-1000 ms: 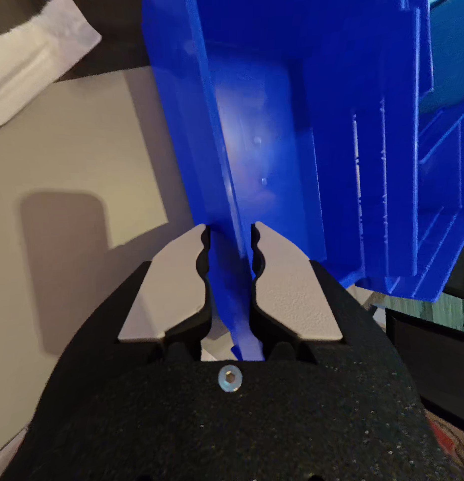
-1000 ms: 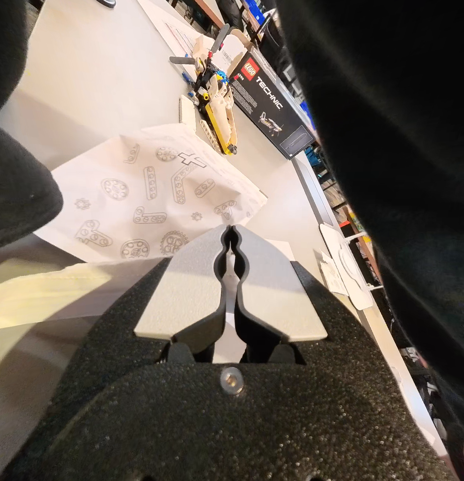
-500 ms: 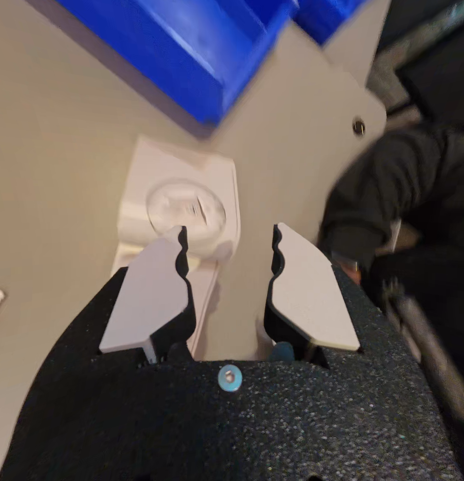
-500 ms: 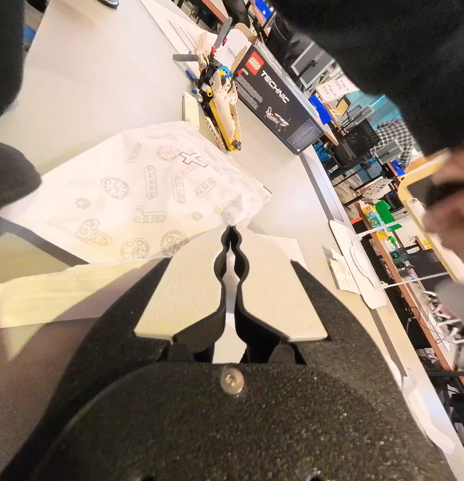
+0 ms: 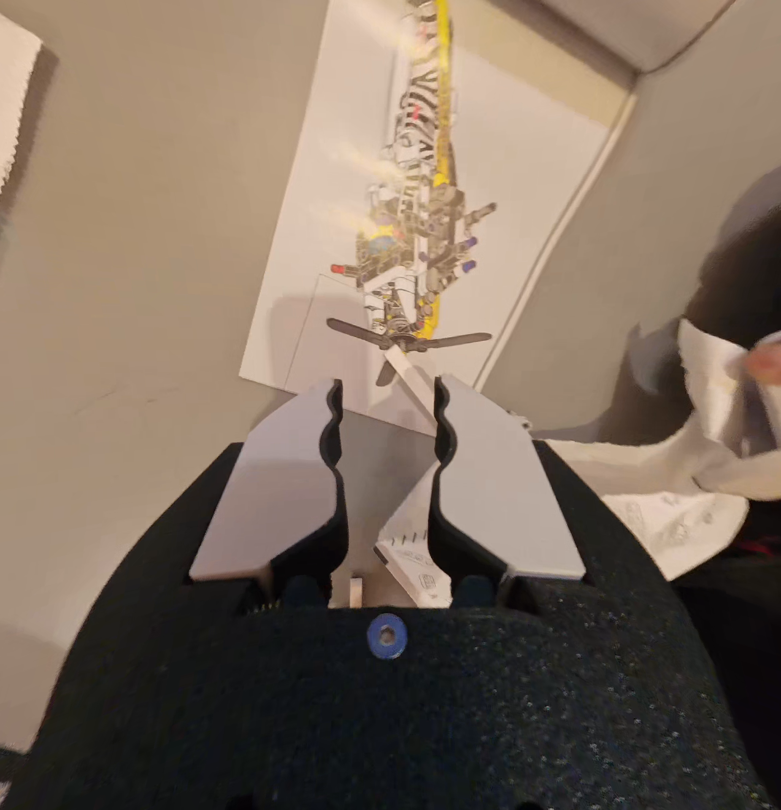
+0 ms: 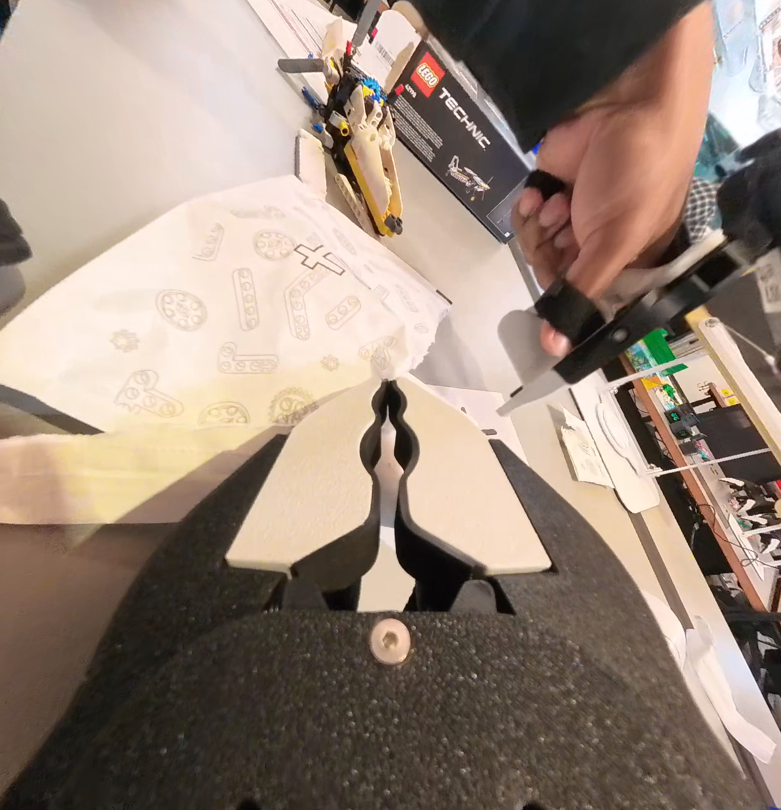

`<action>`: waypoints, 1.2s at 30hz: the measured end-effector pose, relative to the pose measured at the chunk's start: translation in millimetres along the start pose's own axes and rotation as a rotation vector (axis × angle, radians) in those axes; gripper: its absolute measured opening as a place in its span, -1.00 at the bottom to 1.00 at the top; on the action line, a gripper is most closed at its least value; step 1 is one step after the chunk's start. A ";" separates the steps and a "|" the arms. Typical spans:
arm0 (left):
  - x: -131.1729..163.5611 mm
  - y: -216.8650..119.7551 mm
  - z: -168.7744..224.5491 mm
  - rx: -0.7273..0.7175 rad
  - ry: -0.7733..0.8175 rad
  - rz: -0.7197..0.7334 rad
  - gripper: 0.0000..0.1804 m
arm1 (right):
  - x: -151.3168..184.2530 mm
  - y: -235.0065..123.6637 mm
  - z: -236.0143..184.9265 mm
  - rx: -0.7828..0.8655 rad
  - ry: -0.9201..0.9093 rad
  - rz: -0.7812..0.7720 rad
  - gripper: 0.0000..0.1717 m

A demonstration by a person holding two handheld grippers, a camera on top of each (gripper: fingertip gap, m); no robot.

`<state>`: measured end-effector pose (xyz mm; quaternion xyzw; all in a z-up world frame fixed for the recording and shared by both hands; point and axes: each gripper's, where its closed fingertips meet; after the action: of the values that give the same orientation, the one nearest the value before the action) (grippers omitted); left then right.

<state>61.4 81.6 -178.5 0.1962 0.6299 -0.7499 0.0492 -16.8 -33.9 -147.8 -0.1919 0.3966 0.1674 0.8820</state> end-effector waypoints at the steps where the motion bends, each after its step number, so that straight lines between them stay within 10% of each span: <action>1: 1.4 4.5 -3.5 -0.031 0.005 -0.026 -0.54 | -0.2 -0.2 0.2 0.000 -0.002 0.001 -1.00; 14: 24.8 28.9 10.1 -0.076 0.085 -0.168 -0.85 | 2.9 -2.1 -4.7 -0.025 -0.008 0.001 -1.00; 23: 71.8 -2.3 71.3 0.312 0.231 -0.337 -0.70 | 2.4 -1.7 -6.7 -0.030 -0.019 0.001 -1.00; 36: 43.1 14.6 43.0 0.056 0.187 -0.230 -0.76 | 1.4 -2.4 -7.7 -0.033 -0.030 0.003 -1.00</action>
<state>16.6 44.7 -201.8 0.1931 0.6287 -0.7464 -0.1016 -19.7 -39.5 -153.1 -0.2035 0.3809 0.1781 0.8842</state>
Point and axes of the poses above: each gripper's, where its closed fingertips meet, y out along the fingers, x out of its underside, z = x × y across the jaws, and after that the axes turned 10 degrees about z, right-handed
